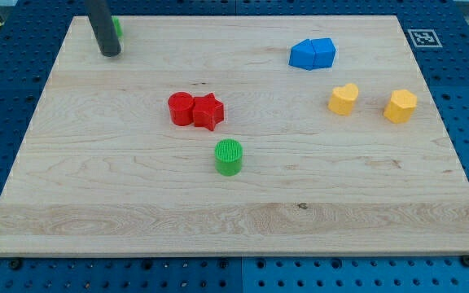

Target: Move the red star to the top center of the board

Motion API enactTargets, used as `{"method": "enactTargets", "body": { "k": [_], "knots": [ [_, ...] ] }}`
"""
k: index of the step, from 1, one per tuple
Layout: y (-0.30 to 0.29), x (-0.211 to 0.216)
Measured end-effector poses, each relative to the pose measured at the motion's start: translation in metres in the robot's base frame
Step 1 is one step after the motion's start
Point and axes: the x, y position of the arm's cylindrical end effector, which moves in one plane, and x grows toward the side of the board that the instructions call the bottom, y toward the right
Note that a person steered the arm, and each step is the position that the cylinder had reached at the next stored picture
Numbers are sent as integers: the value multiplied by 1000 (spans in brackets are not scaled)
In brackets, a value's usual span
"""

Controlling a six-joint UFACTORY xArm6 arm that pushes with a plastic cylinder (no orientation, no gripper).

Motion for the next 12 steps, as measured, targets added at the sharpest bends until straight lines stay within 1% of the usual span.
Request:
{"method": "enactTargets", "body": {
  "k": [1, 3, 4, 6, 8, 9, 10, 12],
  "knots": [
    [0, 26],
    [3, 94],
    [15, 120],
    [93, 134],
    [139, 185],
    [178, 177],
    [184, 163],
    [178, 146]
  ]
}}
